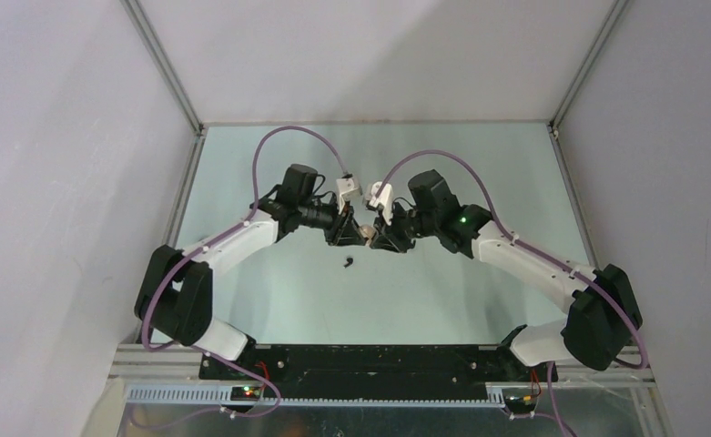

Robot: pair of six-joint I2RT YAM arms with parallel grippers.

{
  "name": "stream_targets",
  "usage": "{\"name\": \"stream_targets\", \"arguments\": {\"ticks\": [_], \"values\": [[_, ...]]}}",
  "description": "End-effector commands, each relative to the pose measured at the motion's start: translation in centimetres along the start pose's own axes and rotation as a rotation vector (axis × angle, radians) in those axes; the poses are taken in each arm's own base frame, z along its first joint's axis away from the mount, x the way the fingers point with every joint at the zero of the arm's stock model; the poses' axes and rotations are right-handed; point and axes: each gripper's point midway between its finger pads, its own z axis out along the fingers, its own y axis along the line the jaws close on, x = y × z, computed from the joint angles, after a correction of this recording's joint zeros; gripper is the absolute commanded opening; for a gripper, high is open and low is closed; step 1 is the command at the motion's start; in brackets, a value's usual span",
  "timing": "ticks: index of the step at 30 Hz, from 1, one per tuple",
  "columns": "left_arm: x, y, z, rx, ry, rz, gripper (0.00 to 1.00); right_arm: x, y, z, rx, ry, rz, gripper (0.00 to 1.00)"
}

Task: Insert the wireless bluetooth earbuds into the charging case
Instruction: Place the left earbud at the center of the board.

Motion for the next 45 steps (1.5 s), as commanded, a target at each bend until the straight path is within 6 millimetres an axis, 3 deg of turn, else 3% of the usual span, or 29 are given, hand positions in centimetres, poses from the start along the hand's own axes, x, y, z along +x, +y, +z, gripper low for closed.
{"name": "stream_targets", "arguments": {"ticks": [1, 6, 13, 21, 37, 41, 45], "values": [[-2.1, -2.3, -0.8, 0.057, -0.038, 0.149, 0.0, -2.0, -0.3, -0.2, -0.053, -0.044, 0.036, 0.05], [-2.1, -3.8, -1.0, 0.088, -0.033, 0.209, 0.0, -1.3, -1.7, 0.0, -0.053, -0.035, 0.092, 0.05], [-2.0, -4.2, -0.7, 0.097, -0.017, 0.228, 0.0, -0.9, -1.6, 0.4, -0.044, -0.014, 0.092, 0.04], [-1.3, -4.9, -0.7, 0.126, 0.0, 0.253, 0.0, -1.1, -4.1, -0.4, 0.071, -0.021, 0.088, 0.02], [-1.1, -5.3, -0.5, 0.15, 0.012, 0.252, 0.0, -1.3, -5.5, -2.3, 0.12, -0.036, 0.076, 0.02], [-1.1, -5.3, -0.4, 0.157, 0.018, 0.248, 0.0, 1.1, -6.0, -1.6, 0.115, 0.03, 0.126, 0.02], [-1.2, -5.8, -0.5, 0.184, 0.019, 0.246, 0.0, 5.2, -6.7, 0.5, 0.091, 0.103, 0.247, 0.03]]}}
